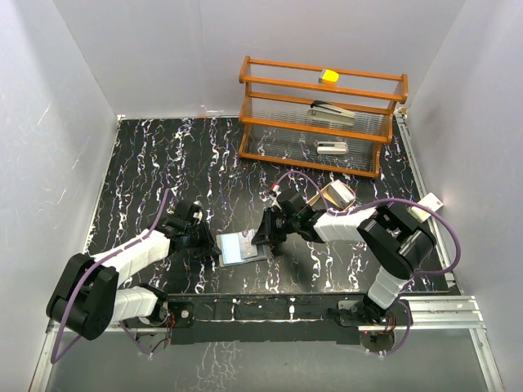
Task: Put the credit cards into the card holder
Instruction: Insert the credit card into the card holder.
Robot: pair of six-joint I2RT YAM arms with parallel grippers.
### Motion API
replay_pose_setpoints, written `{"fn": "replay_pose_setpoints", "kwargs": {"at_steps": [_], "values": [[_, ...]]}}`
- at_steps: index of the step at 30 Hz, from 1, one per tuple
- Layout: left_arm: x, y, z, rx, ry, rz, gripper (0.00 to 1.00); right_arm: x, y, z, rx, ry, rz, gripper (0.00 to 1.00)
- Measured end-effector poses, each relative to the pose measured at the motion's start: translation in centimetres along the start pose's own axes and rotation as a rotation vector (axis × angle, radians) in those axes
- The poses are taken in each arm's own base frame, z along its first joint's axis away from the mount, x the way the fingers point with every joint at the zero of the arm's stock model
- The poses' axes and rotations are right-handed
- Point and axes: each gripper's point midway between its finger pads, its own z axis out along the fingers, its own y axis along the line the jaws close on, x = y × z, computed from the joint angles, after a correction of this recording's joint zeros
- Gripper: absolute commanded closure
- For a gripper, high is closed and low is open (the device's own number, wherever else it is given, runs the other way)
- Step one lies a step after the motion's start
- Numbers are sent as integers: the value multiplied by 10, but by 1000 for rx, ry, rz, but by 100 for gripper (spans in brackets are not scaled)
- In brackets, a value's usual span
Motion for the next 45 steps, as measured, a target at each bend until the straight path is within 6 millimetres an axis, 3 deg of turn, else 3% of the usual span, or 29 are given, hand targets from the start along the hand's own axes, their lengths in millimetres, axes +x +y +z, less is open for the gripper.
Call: {"fn": "replay_pose_setpoints", "kwargs": {"at_steps": [31, 45], "values": [[0, 0, 1, 3, 4, -4, 100, 11, 3, 6, -8, 45, 11, 93], [1, -2, 0, 12, 10, 0, 100, 2, 5, 12, 31, 116, -115, 93]]}}
